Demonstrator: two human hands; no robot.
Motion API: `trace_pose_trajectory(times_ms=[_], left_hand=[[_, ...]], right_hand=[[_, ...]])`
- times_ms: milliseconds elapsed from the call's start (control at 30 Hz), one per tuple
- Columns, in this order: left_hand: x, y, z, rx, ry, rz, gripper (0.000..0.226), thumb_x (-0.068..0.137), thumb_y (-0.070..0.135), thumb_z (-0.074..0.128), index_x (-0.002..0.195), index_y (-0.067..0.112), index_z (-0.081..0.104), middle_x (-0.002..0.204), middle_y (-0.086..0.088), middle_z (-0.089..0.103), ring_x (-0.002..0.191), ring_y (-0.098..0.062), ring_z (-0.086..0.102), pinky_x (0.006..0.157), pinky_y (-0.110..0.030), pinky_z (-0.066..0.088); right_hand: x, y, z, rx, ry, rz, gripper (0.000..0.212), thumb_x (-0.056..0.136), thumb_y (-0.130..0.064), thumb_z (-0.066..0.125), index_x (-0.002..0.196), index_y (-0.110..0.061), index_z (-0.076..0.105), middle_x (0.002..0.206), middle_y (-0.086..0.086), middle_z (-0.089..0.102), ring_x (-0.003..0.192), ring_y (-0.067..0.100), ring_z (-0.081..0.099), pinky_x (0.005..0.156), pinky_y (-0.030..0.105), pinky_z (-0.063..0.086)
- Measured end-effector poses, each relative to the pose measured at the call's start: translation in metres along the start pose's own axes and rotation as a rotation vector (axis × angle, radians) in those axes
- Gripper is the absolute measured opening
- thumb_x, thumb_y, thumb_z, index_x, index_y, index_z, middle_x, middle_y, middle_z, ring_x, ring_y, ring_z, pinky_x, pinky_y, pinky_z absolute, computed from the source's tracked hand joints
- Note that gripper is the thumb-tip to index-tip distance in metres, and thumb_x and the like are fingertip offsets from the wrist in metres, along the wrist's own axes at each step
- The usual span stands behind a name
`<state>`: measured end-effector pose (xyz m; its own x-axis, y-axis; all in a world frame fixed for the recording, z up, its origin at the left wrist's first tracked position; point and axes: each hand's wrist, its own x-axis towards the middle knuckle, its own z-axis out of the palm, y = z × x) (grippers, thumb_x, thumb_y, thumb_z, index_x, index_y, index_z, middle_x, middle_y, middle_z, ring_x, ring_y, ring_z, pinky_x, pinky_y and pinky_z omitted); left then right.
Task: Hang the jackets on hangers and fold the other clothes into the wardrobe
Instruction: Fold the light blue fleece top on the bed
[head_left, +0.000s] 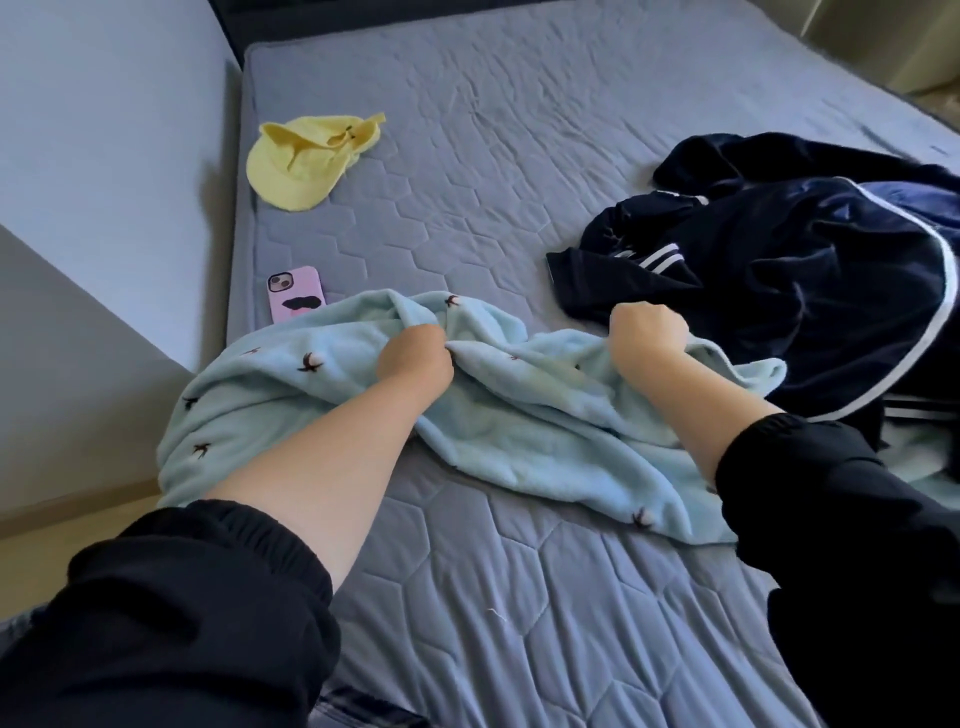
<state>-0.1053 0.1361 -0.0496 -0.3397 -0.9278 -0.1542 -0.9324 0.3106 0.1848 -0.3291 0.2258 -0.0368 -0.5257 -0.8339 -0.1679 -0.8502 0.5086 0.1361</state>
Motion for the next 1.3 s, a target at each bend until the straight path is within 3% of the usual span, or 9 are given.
trace_pose_trajectory(times_ms=[200, 333, 500, 600, 733, 867, 1033, 1167, 1300], left_hand=[[0.035, 0.031, -0.046, -0.459, 0.227, -0.088, 0.028, 0.097, 0.02, 0.044, 0.11, 0.004, 0.064, 0.117, -0.018, 0.064, 0.11, -0.034, 0.057, 0.087, -0.035, 0.042], [0.048, 0.044, -0.062, -1.058, 0.002, -0.079, 0.077, 0.093, 0.012, 0.055, 0.153, 0.025, 0.008, 0.149, -0.007, 0.038, 0.133, -0.023, 0.042, 0.109, -0.036, 0.034], [0.028, 0.022, -0.03, -0.472, -0.213, 0.027, 0.07, 0.093, 0.013, 0.047, 0.153, 0.025, 0.013, 0.136, -0.004, 0.042, 0.12, -0.025, 0.047, 0.089, -0.029, 0.039], [0.023, -0.001, -0.009, -0.218, -0.311, 0.124, 0.055, 0.091, 0.017, 0.047, 0.145, 0.02, 0.036, 0.147, -0.007, 0.041, 0.13, -0.026, 0.043, 0.104, -0.033, 0.039], [0.013, -0.021, 0.001, 0.167, -0.379, 0.248, 0.074, 0.092, 0.041, 0.054, 0.152, 0.024, 0.016, 0.16, -0.003, 0.009, 0.147, -0.022, 0.011, 0.118, -0.041, 0.015], [0.004, -0.045, 0.012, 0.365, -0.355, 0.309, 0.106, 0.074, 0.07, 0.06, 0.152, 0.035, -0.004, 0.16, 0.001, -0.012, 0.147, -0.024, -0.01, 0.115, -0.056, 0.003], [-0.013, -0.075, 0.029, 0.406, -0.178, 0.278, 0.115, 0.07, 0.065, 0.068, 0.15, 0.038, -0.009, 0.16, 0.001, -0.014, 0.147, -0.022, -0.014, 0.115, -0.056, 0.001], [-0.013, -0.077, 0.028, 0.302, -0.024, 0.28, 0.078, 0.087, 0.049, 0.058, 0.151, 0.029, 0.018, 0.157, 0.0, 0.021, 0.145, -0.019, 0.015, 0.115, -0.045, 0.016], [-0.013, -0.09, 0.02, 0.138, 0.247, 0.354, 0.055, 0.087, 0.033, 0.06, 0.138, 0.015, 0.047, 0.14, -0.009, 0.047, 0.132, -0.027, 0.038, 0.106, -0.041, 0.028]], right_hand=[[0.046, 0.028, -0.09, 0.382, 0.573, 0.012, 0.019, 0.088, 0.01, 0.041, 0.101, 0.003, 0.054, 0.129, 0.025, 0.043, 0.102, 0.037, 0.055, 0.074, 0.041, 0.041], [0.064, 0.021, -0.093, 0.348, 0.572, 0.014, 0.08, 0.089, 0.0, 0.044, 0.154, -0.024, 0.004, 0.158, 0.02, -0.007, 0.143, 0.04, 0.014, 0.113, 0.047, 0.022], [0.057, -0.011, -0.038, 0.175, 0.319, 0.019, 0.092, 0.086, -0.012, 0.055, 0.152, -0.024, -0.007, 0.158, 0.015, -0.016, 0.144, 0.039, 0.006, 0.11, 0.052, 0.027], [0.045, -0.031, -0.003, 0.121, 0.168, -0.117, 0.063, 0.088, -0.014, 0.049, 0.145, -0.012, 0.022, 0.151, 0.016, 0.018, 0.135, 0.035, 0.027, 0.108, 0.048, 0.031], [0.025, -0.055, 0.032, 0.262, -0.111, -0.371, 0.029, 0.094, -0.021, 0.042, 0.12, -0.012, 0.05, 0.122, 0.008, 0.051, 0.111, 0.028, 0.05, 0.083, 0.034, 0.04], [0.006, -0.08, 0.046, 0.736, -0.466, -0.279, 0.058, 0.09, -0.057, 0.049, 0.134, -0.019, 0.049, 0.128, 0.0, 0.054, 0.116, 0.023, 0.052, 0.095, 0.032, 0.041], [0.0, -0.089, 0.056, 0.485, -0.547, -0.416, 0.064, 0.068, -0.043, 0.076, 0.123, -0.022, 0.051, 0.114, -0.004, 0.059, 0.104, 0.02, 0.057, 0.092, 0.035, 0.047], [0.001, -0.1, 0.045, 0.573, -0.152, -0.217, 0.029, 0.083, -0.019, 0.059, 0.11, -0.014, 0.051, 0.1, 0.006, 0.057, 0.098, 0.031, 0.057, 0.073, 0.034, 0.044], [0.001, -0.104, 0.038, 0.497, 0.479, -0.148, 0.059, 0.081, -0.014, 0.064, 0.135, -0.007, 0.041, 0.127, 0.016, 0.049, 0.113, 0.037, 0.046, 0.097, 0.044, 0.035]])
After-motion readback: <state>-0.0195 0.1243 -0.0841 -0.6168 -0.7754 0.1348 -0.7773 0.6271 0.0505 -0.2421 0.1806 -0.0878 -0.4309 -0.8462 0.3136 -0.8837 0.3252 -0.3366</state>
